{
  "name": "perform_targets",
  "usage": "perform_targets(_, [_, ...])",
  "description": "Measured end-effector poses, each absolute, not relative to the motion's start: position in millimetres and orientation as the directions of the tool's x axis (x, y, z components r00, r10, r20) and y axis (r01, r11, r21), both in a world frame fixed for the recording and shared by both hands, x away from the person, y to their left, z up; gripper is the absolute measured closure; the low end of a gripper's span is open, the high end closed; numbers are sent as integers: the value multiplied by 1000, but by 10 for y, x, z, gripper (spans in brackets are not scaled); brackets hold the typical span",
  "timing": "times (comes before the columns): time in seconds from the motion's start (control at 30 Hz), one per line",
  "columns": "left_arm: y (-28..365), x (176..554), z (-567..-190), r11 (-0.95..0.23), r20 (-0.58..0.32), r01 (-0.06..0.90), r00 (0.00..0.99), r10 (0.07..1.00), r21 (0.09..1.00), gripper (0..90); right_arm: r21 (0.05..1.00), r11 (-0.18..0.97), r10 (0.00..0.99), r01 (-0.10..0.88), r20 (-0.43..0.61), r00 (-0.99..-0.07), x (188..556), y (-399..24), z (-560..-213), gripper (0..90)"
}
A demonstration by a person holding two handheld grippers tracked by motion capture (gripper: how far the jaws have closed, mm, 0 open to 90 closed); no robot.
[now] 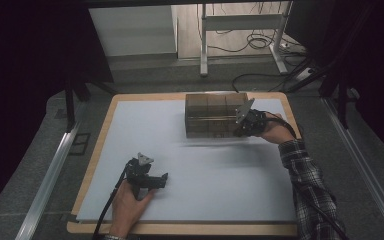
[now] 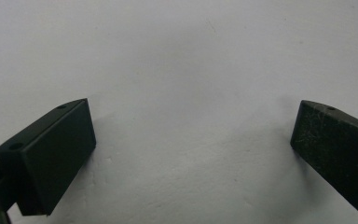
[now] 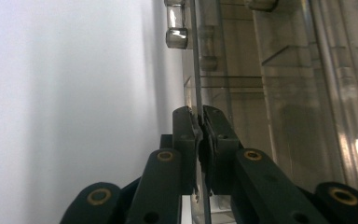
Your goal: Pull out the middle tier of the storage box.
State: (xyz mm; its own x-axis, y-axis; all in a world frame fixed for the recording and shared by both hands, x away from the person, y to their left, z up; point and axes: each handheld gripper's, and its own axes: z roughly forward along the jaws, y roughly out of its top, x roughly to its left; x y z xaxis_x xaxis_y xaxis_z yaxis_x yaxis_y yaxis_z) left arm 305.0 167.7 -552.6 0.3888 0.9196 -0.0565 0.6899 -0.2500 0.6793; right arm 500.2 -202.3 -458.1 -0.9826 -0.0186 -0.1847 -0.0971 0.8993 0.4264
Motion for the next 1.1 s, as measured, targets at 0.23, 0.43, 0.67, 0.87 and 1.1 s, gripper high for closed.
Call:
perform_targets(0.23, [1677,3050,-5526,-250,-56,690,389,920,679,0,425,897,-55,-125,-175,-983,4920,-2013,-4559,849])
perform_targets(0.43, [1676,3050,-5526,-250,-56,690,389,920,679,0,420,898,-66,-134,-174,-983,4821,-2030,-4549,849])
perform_targets(0.67, [1677,3050,-5526,-251,-56,690,390,919,679,0,424,894,-76,-143,-170,-983,4714,-2046,-4581,853])
perform_targets(0.87, [1676,3050,-5526,-250,-56,690,389,920,679,0,428,891,-83,-151,-174,-981,4645,-2059,-4602,855])
perform_targets(1.1, [1676,3050,-5526,-251,-56,690,389,920,679,0,420,893,-90,-162,-187,-978,4561,-2060,-4622,857])
